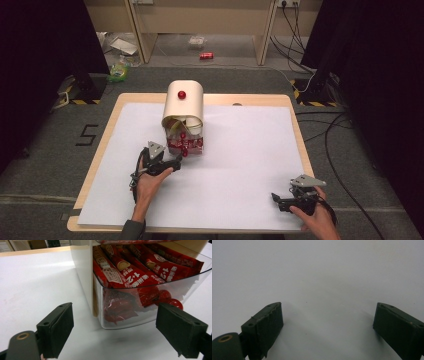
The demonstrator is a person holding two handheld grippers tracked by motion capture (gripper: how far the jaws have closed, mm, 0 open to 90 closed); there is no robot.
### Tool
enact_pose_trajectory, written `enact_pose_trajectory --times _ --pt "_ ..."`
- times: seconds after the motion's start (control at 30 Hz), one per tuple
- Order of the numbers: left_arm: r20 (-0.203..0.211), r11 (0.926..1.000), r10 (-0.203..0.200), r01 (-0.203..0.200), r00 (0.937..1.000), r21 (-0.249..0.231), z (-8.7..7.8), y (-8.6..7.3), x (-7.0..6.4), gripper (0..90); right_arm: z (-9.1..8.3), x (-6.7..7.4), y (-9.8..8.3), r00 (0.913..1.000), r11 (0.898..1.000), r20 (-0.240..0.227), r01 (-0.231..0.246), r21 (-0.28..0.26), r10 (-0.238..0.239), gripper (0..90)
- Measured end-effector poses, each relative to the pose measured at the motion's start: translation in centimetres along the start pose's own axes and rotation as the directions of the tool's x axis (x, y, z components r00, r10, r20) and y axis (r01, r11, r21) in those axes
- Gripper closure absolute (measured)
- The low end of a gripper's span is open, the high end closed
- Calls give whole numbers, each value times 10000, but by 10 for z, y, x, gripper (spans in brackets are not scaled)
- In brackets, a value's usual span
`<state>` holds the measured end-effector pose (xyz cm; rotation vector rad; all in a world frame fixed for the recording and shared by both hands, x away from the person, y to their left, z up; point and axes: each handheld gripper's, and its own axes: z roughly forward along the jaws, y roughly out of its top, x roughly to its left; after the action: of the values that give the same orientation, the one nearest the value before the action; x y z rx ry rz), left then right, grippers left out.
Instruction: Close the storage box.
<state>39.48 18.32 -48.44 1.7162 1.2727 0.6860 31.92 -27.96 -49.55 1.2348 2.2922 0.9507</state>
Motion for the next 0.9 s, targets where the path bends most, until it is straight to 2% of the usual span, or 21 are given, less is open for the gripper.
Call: enact_pose_trajectory --times 0.67,0.9 --pt "-116 9984 -553 552 9984 -99 14 5 4 145 0 0 0 10000 10000 -4 -21 5 21 95" --pt "-210 9978 -665 664 9976 -60 15 5 5 114 0 0 0 10000 10000 6 -1 4 1 95"
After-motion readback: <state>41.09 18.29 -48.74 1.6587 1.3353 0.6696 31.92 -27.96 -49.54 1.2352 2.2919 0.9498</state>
